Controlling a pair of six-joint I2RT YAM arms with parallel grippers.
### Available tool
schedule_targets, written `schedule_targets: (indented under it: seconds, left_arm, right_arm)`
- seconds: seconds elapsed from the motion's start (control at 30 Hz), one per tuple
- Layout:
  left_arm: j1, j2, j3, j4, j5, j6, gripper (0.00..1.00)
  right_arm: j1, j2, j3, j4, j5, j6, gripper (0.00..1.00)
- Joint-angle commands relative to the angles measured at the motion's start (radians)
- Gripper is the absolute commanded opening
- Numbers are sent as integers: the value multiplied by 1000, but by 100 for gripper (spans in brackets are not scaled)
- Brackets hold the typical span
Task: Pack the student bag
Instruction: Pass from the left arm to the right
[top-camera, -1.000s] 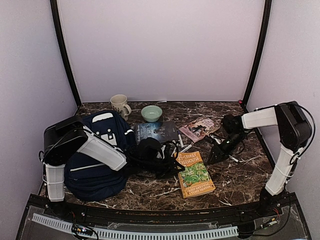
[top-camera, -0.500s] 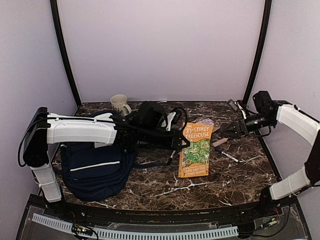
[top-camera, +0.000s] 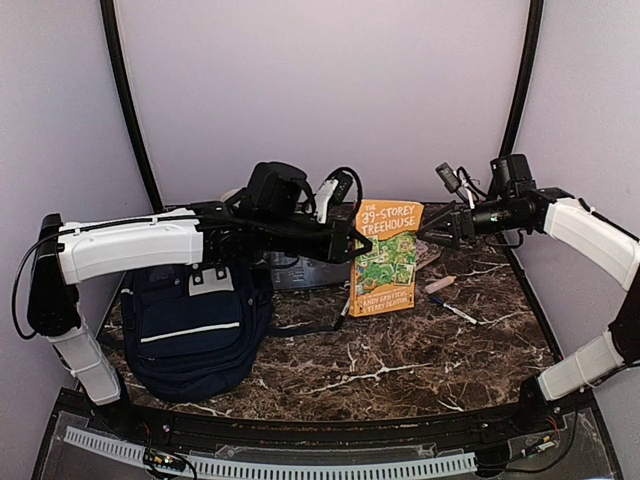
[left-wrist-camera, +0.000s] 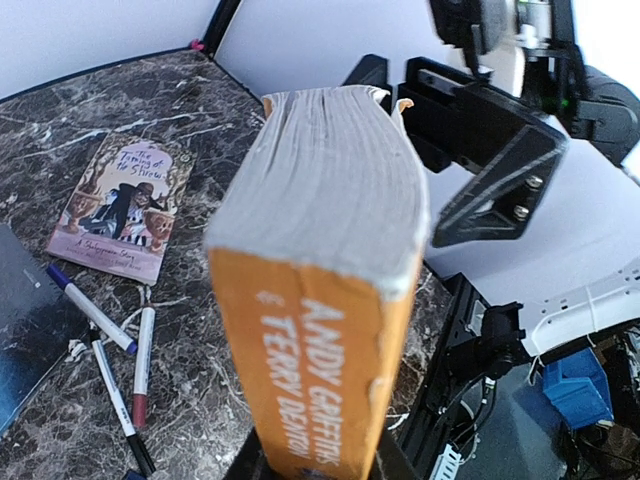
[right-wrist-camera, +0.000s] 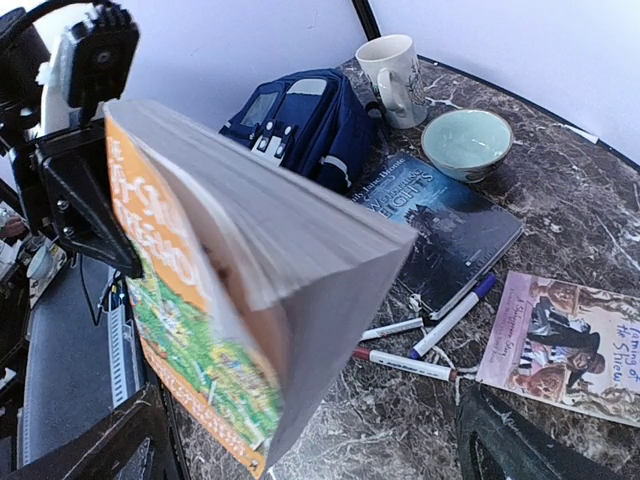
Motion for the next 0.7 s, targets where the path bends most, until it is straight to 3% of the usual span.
schedule_targets:
  seconds: [0.0, 0.37, 0.53, 0.67]
  left_arm:
    - [-5, -151, -115, 272, 80, 46, 0]
    - [0, -202, -261, 516, 147, 38, 0]
    - [6, -192, -292, 571, 144, 11, 0]
    - [15, -201, -327, 588, 98, 2, 0]
  right_arm:
    - [29, 9, 11, 117, -55, 75, 100]
    - [118, 20, -42, 133, -171, 46, 98]
    - [148, 22, -27, 140, -281, 53, 92]
    - [148, 16, -47, 207, -345, 136, 81]
